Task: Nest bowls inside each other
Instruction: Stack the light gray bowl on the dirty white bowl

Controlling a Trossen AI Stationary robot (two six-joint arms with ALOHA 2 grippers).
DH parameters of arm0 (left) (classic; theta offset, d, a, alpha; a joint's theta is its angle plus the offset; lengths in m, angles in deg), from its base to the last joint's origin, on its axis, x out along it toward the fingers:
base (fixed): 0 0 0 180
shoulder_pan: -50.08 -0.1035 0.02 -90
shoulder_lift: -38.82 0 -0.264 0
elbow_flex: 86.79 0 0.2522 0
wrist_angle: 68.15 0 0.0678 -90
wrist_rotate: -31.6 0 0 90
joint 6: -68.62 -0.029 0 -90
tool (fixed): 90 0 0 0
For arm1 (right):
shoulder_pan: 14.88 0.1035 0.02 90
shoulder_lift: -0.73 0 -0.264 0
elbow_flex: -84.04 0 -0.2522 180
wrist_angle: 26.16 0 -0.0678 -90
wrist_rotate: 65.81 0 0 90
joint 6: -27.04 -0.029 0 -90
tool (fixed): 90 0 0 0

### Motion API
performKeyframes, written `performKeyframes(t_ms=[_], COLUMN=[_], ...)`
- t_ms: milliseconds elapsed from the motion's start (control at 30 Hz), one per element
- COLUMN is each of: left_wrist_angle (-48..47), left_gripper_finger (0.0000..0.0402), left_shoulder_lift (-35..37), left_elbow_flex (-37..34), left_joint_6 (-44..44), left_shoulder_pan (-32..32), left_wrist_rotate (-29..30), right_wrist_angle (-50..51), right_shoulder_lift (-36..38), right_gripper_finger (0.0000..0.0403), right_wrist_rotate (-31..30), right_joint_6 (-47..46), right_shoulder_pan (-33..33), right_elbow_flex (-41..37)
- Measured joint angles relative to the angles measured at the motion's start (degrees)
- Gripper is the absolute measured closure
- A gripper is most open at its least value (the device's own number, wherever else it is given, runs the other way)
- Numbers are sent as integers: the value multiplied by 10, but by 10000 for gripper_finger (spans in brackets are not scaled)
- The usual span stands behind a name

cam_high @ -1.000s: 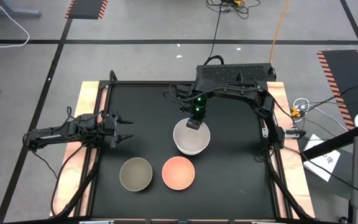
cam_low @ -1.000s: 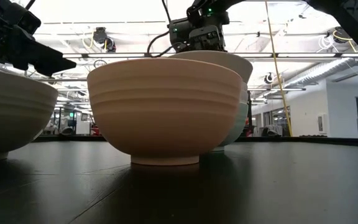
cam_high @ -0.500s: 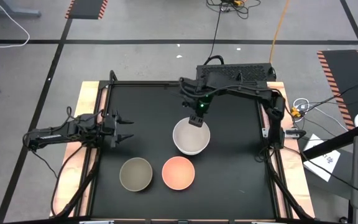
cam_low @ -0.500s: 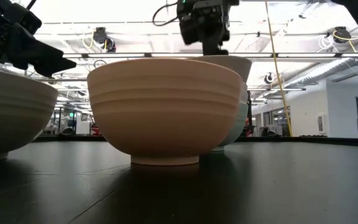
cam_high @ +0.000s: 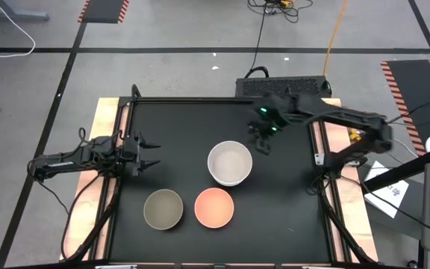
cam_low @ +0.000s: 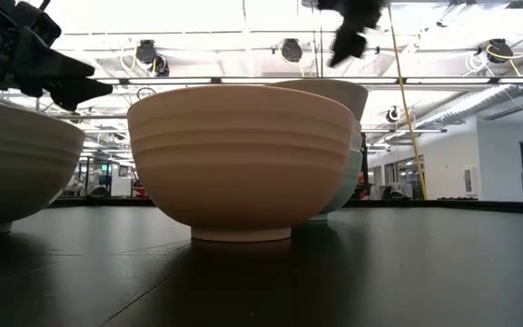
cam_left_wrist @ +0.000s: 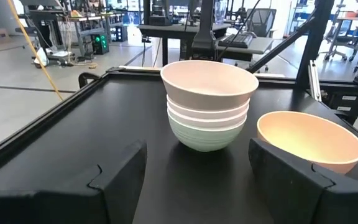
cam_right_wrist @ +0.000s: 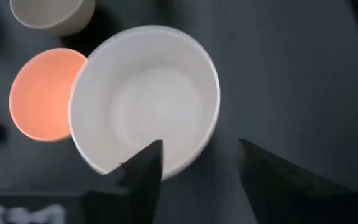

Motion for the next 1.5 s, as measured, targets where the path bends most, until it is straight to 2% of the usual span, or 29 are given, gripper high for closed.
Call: performKeyframes(t_ms=[233, 367, 633, 1067, 1500], left_wrist_angle=[9, 13, 39, 22, 6], left_gripper_finger=[121, 121, 121, 121, 121], left_shoulder_lift=[0, 0, 0, 0, 0], left_elbow_flex=[0, 0, 0, 0, 0], left_joint_6=[1, 15, 17, 24, 21], left_shoulder_pan=[0, 0, 0, 0, 0], left_wrist_rotate=[16, 40, 45, 46, 47], right_wrist_angle=[-167, -238, -293, -316, -343], right_shoulder_lift=[221, 335, 488, 608, 709], right_gripper_finger=[340, 395, 402, 403, 403], right_wrist_rotate=[4, 12, 20, 17, 16], right_joint_6=[-53, -69, -101, -93, -153], right_shoulder_pan=[-2, -2, 25, 59, 59], right_elbow_flex=[-281, -391, -480, -553, -627])
